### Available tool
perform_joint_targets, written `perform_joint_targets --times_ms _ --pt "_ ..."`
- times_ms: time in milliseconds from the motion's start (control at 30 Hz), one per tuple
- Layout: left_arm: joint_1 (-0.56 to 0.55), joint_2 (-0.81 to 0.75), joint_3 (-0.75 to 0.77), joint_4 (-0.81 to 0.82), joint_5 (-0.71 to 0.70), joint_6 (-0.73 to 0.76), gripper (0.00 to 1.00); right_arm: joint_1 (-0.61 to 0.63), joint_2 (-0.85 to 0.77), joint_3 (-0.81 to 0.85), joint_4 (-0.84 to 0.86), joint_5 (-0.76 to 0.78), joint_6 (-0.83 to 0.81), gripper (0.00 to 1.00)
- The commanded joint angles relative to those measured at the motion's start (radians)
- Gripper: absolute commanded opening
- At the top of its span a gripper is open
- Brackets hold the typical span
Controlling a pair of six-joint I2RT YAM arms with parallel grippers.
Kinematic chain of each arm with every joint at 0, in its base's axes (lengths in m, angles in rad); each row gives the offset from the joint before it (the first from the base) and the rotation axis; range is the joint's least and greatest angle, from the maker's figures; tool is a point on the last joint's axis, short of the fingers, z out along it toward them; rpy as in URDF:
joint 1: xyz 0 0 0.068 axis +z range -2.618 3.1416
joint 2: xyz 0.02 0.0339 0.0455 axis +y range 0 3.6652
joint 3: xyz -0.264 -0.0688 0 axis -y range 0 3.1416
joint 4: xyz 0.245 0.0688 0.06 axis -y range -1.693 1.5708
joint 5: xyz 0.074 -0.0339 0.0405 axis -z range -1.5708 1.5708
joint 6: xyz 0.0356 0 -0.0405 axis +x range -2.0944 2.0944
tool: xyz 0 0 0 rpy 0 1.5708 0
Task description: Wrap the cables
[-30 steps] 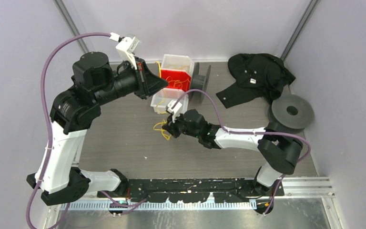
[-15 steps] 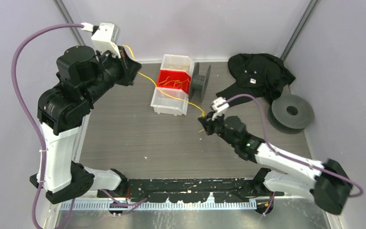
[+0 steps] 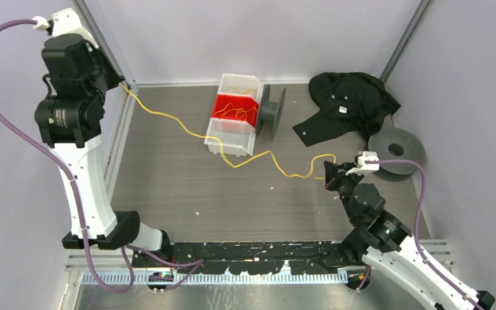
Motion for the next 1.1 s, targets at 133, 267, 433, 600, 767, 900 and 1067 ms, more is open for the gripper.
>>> perform_joint_targets --times_ms 133,267,433,600,767,900,1067 --pt "0.247 0.006 0.034 0.087 0.248 -0.148 0.00 -0.004 0.000 0.069 -0.288 0.318 0.167 0.00" --pt "0.242 0.008 -0.065 0.217 0.768 -0.174 0.00 -0.004 0.067 0.125 -0.294 0.139 0.149 0.26" --pt "-0.040 -0.033 -0.218 0.241 0.821 -0.130 0.01 -0.004 0.157 0.261 -0.421 0.018 0.160 0.63" --pt "-0.240 -0.080 -0.392 0.334 0.893 -0.187 0.01 -0.003 0.160 0.399 -0.542 0.028 0.109 0.68" --pt "-0.451 -0.075 -0.545 0.525 0.960 -0.292 0.01 -0.004 0.138 0.492 -0.513 0.067 0.053 0.72" --pt "-0.497 -0.026 -0.566 0.571 1.027 -0.273 0.00 -0.004 0.226 0.530 -0.354 -0.067 0.055 0.71" --pt "-0.496 0.012 -0.603 0.631 1.186 -0.194 0.00 -0.004 0.399 0.626 -0.257 -0.288 0.133 0.65"
